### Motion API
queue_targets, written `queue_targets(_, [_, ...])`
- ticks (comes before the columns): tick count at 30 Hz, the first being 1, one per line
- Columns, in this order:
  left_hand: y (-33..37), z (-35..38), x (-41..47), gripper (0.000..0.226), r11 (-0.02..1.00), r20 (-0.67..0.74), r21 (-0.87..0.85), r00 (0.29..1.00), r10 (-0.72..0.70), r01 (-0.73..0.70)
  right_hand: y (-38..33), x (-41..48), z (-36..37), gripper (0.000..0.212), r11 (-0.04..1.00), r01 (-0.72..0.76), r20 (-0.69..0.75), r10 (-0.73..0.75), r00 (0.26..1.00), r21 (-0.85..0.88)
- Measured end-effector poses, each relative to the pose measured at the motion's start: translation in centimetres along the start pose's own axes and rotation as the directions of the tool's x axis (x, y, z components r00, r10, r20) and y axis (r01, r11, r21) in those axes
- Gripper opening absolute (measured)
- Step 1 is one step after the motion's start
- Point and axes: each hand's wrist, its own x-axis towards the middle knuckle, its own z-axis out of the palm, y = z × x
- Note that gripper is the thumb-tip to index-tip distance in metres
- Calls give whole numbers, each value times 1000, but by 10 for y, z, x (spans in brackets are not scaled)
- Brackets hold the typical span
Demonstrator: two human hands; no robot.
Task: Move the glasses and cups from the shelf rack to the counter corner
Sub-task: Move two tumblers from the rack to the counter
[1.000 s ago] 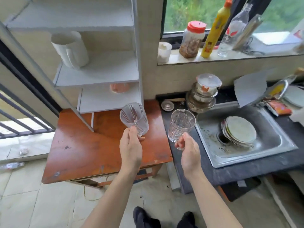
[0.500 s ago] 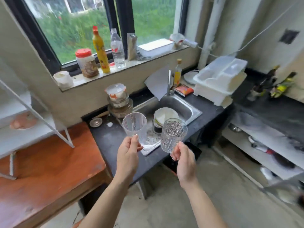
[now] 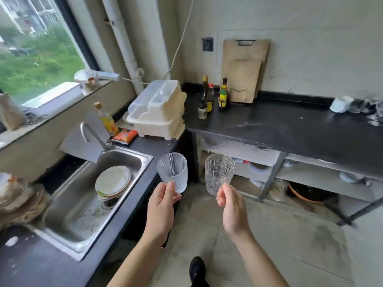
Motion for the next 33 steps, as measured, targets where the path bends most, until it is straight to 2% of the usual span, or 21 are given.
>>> queue_targets(5, [-5, 102, 73, 45, 999, 196, -6, 980, 36, -35, 10, 77, -59, 41, 1000, -18, -141, 14, 990, -22])
queue_targets(9, [6, 199, 133, 57, 999, 351, 2, 935, 48, -52, 3, 148, -115, 40, 999, -24, -281, 10, 960, -46])
queue_targets(13, [24, 299, 167, 42, 996, 520, 17, 852, 65, -86, -10, 192, -178, 39, 999, -17, -443, -5, 897, -45])
queue_targets(18, [43, 412, 175, 40, 999, 692, 21, 722, 15, -40, -9, 225, -261, 45, 999, 0, -603, -23, 798, -37])
queue_targets(22, [39, 494, 173, 39, 997, 744, 62, 664, -75, 43, 8, 258, -327, 48, 1000, -6, -656, -11, 755, -25])
queue_targets(25, [34, 556, 176, 34, 989, 733, 104, 664, -145, 101, 23, 292, -378, 45, 998, -37, -645, -4, 764, -51])
queue_targets(33, [45, 702, 210, 35, 984, 622, 139, 763, -176, 114, 28, 406, -515, 40, 973, -229, -532, 194, 824, -1])
